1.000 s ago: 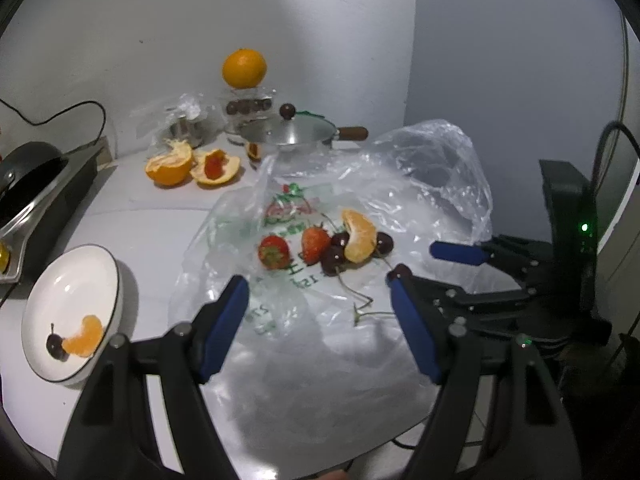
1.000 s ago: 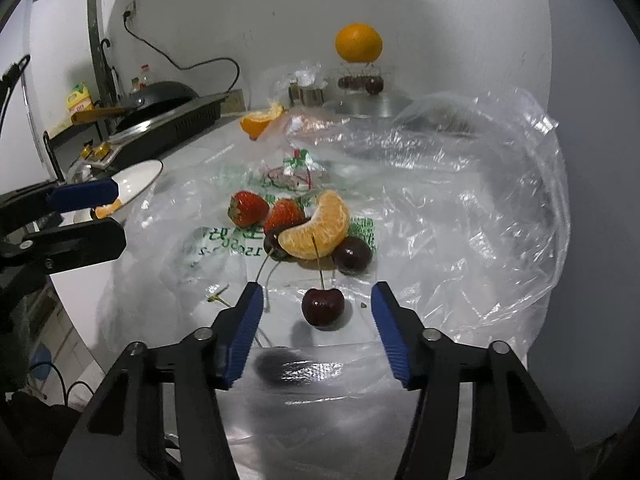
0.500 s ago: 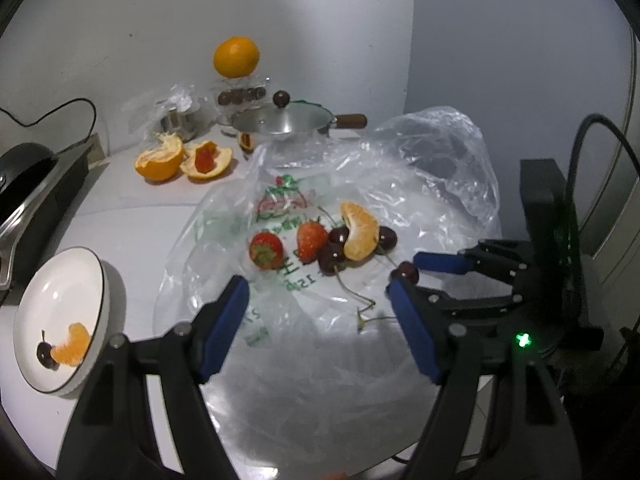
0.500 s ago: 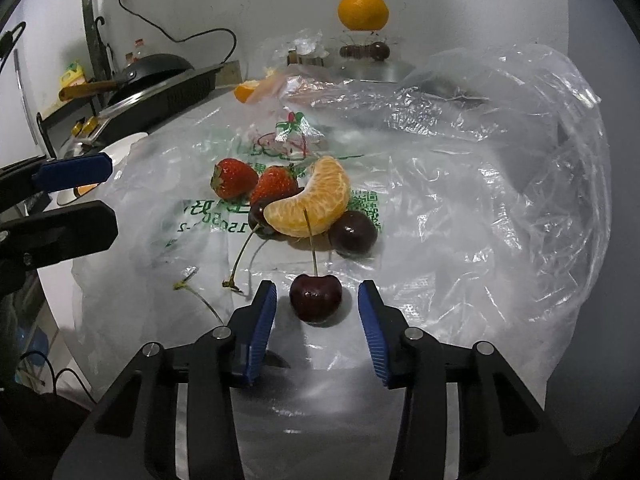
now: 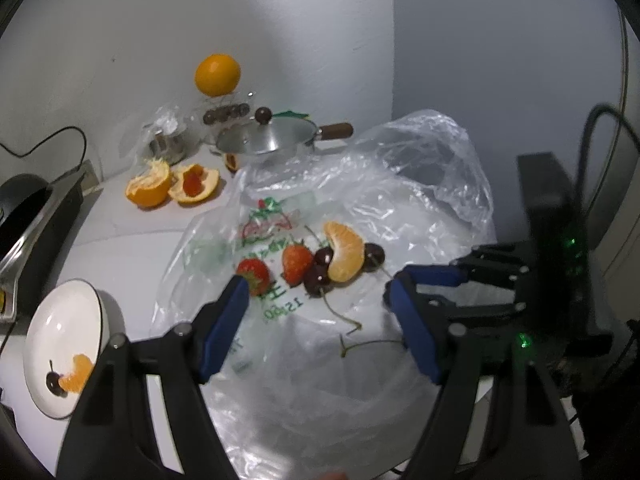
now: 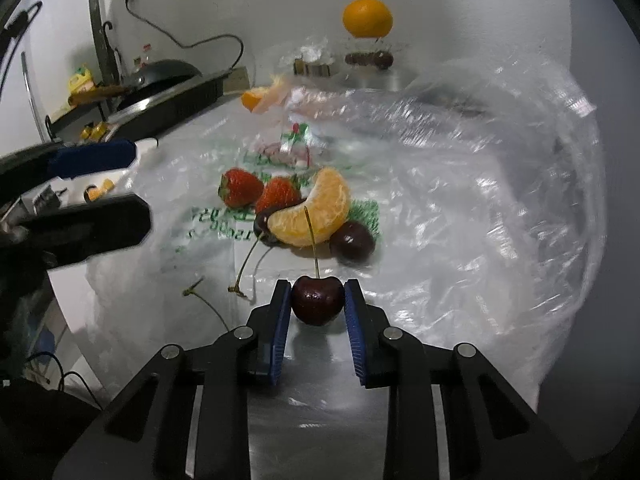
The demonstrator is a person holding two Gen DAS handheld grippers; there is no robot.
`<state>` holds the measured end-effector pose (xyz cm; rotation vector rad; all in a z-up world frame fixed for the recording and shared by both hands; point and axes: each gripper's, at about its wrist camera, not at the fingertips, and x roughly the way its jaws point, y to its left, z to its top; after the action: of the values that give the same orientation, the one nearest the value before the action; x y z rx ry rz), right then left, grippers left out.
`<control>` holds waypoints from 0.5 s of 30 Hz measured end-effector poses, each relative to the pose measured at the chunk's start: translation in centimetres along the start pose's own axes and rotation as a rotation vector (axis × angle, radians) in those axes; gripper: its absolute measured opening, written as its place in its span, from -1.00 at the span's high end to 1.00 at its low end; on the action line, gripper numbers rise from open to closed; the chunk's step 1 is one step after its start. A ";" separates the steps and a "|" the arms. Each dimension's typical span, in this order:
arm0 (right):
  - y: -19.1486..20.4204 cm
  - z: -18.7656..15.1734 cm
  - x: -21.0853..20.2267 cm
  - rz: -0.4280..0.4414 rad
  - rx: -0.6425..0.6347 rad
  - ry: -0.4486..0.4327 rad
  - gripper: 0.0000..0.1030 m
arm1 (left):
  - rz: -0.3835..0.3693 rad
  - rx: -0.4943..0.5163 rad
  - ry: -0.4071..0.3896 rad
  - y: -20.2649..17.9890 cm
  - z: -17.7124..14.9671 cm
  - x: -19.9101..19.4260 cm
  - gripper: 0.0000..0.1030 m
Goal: Organize fruits
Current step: 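Close the right gripper on the dark cherry and lift it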
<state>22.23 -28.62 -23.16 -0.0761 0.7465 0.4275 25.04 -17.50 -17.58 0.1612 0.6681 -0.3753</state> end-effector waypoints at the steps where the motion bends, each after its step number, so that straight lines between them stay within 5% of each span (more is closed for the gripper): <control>1: -0.2 0.1 -0.4 -0.002 0.003 -0.013 0.44 | 0.000 0.002 -0.002 0.0 0.1 0.1 -0.45; 15: -3.9 0.7 -2.3 -0.037 0.063 -0.078 0.44 | 0.011 0.106 0.061 -2.4 1.0 4.5 -0.45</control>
<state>22.78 -32.84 -21.38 -0.0140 0.6807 0.3695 27.93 -21.30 -19.69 0.2781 0.7070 -0.3972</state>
